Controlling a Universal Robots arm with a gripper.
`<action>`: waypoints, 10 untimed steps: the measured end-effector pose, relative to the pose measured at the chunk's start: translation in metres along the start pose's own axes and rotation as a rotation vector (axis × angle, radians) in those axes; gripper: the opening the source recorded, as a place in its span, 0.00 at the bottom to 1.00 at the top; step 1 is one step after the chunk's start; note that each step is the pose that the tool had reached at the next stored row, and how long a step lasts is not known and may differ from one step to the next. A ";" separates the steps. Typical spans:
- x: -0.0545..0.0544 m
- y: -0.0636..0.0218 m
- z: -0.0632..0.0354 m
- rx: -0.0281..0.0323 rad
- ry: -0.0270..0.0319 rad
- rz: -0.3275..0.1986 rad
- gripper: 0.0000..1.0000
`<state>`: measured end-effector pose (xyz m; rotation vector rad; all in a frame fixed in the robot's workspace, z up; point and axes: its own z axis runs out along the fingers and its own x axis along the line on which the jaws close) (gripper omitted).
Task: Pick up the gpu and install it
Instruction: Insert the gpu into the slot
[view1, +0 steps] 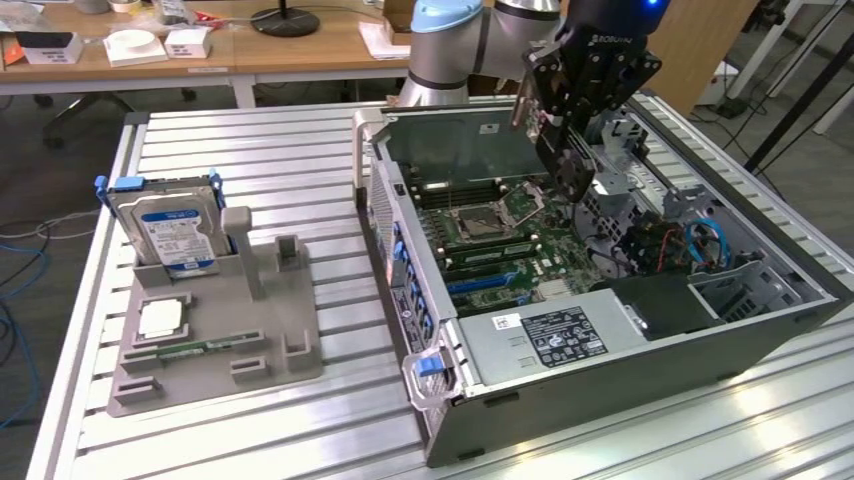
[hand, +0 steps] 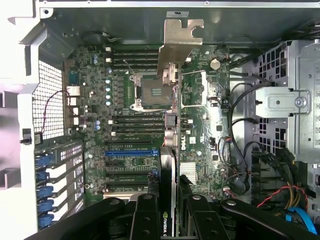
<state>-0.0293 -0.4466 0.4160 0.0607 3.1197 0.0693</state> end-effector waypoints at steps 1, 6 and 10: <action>0.000 0.0000 0.0000 -0.0001 0.0002 -0.003 0.26; 0.000 0.0000 0.0000 -0.0004 0.0010 -0.021 0.26; 0.000 0.0000 0.0000 -0.0007 0.0017 -0.036 0.26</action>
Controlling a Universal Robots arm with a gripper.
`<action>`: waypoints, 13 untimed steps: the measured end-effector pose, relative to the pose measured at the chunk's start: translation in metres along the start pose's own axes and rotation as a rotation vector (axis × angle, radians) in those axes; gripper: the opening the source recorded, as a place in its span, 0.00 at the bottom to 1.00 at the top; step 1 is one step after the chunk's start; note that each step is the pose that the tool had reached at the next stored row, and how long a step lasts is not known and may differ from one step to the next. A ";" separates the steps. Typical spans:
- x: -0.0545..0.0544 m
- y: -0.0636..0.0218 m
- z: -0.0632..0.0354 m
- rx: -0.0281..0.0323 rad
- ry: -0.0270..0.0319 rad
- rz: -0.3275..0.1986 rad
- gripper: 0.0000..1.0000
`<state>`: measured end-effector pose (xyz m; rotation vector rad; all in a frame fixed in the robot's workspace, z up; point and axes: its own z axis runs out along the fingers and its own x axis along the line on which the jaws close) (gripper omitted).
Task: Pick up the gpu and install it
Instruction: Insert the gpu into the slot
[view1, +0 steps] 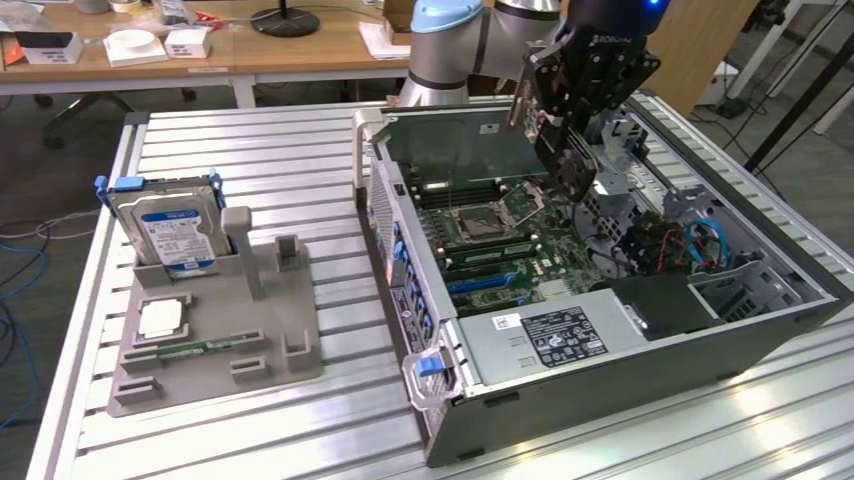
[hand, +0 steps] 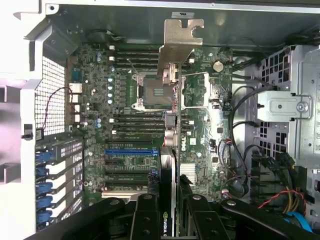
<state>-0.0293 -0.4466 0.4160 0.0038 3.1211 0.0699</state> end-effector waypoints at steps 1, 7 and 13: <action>0.000 0.0000 0.0000 -0.0001 0.0003 -0.004 0.26; 0.000 0.0000 0.0000 -0.0006 0.0014 -0.031 0.26; 0.000 0.0000 0.0000 -0.0010 0.0023 -0.051 0.26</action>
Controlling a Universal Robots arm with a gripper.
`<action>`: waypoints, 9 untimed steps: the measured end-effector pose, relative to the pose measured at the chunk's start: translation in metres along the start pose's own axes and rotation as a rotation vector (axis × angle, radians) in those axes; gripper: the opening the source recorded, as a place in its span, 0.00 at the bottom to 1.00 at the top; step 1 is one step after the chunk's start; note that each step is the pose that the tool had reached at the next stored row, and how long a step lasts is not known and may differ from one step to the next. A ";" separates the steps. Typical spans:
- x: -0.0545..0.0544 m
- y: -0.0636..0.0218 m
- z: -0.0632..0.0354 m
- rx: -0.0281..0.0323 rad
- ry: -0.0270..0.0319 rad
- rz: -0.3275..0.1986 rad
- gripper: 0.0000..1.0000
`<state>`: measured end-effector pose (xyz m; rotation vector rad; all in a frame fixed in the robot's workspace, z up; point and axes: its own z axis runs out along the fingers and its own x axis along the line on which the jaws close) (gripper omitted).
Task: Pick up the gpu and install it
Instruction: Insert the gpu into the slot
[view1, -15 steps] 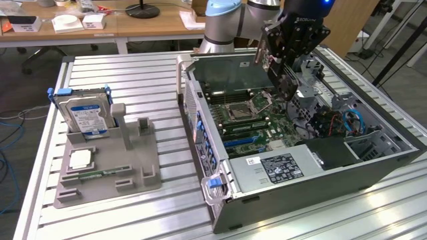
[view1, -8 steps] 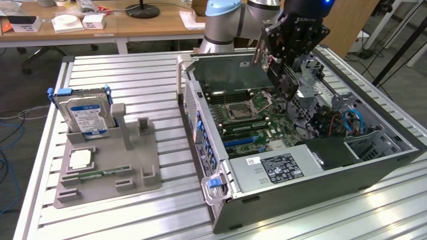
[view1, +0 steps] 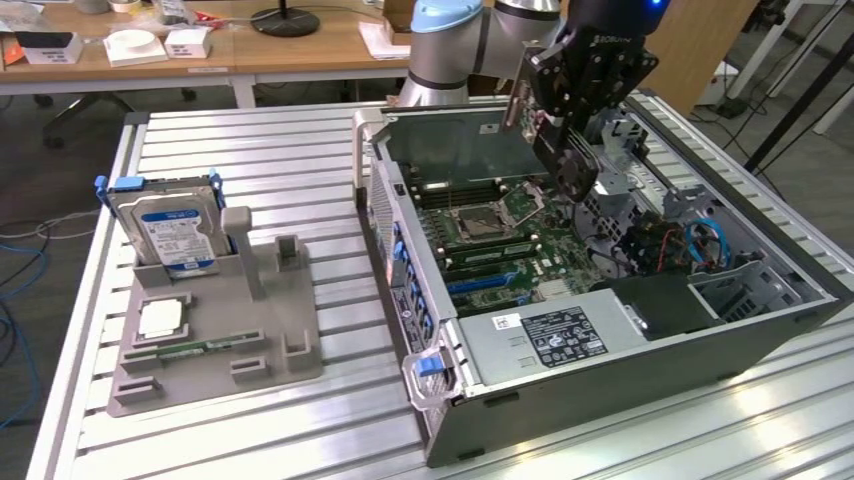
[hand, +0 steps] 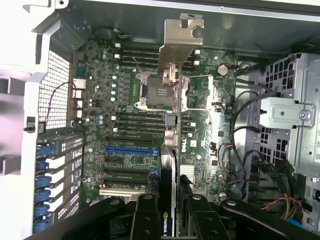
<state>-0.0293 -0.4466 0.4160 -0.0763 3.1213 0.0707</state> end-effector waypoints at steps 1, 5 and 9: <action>0.000 0.0000 0.0000 -0.0001 0.0001 -0.003 0.26; 0.000 0.0000 0.0000 -0.0003 0.0007 -0.015 0.26; 0.000 0.0000 0.0000 -0.0005 0.0012 -0.028 0.26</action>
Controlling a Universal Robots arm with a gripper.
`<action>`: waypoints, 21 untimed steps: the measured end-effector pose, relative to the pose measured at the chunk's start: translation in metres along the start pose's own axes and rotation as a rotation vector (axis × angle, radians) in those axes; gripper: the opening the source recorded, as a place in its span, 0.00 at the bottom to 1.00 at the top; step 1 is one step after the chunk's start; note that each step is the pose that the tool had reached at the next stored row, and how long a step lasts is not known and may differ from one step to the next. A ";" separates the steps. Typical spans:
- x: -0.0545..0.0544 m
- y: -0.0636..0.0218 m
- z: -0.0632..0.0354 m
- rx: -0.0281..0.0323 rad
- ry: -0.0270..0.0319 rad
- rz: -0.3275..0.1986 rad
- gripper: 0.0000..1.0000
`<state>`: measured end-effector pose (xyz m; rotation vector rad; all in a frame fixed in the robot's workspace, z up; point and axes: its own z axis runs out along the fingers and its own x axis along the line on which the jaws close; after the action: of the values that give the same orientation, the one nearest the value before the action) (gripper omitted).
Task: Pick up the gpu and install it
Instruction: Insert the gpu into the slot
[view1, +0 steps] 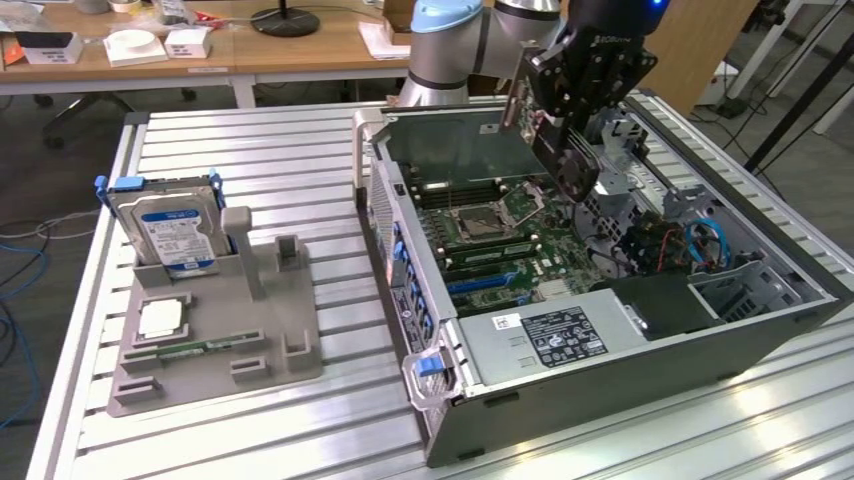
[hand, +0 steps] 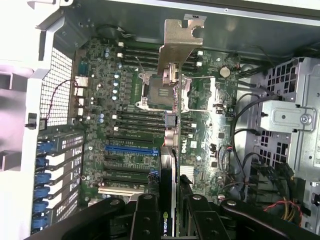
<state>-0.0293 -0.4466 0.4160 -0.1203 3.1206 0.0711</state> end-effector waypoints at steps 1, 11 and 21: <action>0.000 0.0000 0.0000 -0.0001 0.0001 -0.003 0.26; 0.000 0.0000 0.0000 -0.0008 0.0017 -0.038 0.26; 0.000 0.0000 0.0000 -0.0015 0.0033 -0.074 0.26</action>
<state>-0.0293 -0.4466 0.4160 -0.2358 3.1157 0.0722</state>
